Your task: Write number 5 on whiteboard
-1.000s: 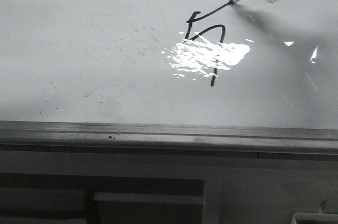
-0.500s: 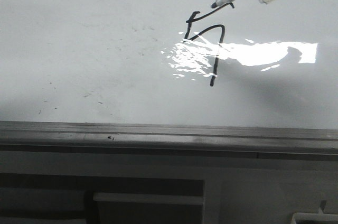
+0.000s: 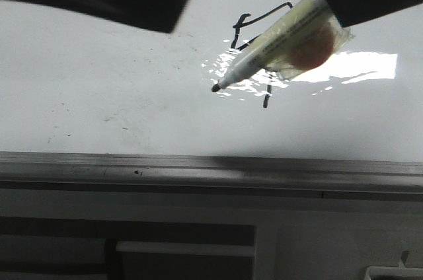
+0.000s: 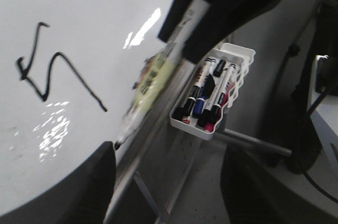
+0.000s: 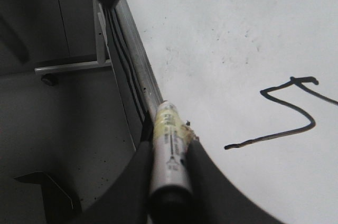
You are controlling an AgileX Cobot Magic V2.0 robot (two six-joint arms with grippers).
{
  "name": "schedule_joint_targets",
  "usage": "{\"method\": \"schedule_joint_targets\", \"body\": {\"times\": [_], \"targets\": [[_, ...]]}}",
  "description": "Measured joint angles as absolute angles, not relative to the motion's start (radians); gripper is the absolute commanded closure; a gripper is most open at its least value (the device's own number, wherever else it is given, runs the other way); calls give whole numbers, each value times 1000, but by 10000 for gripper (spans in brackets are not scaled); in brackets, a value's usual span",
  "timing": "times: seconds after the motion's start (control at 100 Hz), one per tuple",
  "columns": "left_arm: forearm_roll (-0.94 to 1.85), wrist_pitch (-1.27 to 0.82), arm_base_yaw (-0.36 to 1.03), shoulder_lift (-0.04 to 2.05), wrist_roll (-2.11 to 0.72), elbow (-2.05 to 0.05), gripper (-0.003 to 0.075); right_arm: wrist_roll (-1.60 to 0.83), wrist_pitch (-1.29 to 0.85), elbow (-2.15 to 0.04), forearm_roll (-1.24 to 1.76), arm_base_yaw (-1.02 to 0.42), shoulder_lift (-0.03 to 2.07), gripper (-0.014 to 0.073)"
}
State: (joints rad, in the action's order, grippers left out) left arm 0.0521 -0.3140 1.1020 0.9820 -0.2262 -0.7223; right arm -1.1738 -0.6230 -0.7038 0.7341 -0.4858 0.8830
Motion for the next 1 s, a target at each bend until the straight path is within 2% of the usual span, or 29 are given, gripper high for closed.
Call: {"method": "schedule_joint_targets", "body": {"times": [0.24,0.56,0.65,0.82,1.0], "targets": [[19,-315,1139,1146,-237,-798,375,-1178,-646,-704,734,-521,884,637],[13,-315,1139,1198,-238,-831,381,-1192,-664,-721,730,-589,884,637],[13,-316,1139,1200,-238,-831,433,-1197,-667,-742,730,-612,884,637],[13,-335,1139,1200,-238,-831,597,-1198,-677,-771,729,-628,884,637],[-6,-354,1141,1200,-266,-833,735,-1198,-697,-774,727,-628,884,637]]}}
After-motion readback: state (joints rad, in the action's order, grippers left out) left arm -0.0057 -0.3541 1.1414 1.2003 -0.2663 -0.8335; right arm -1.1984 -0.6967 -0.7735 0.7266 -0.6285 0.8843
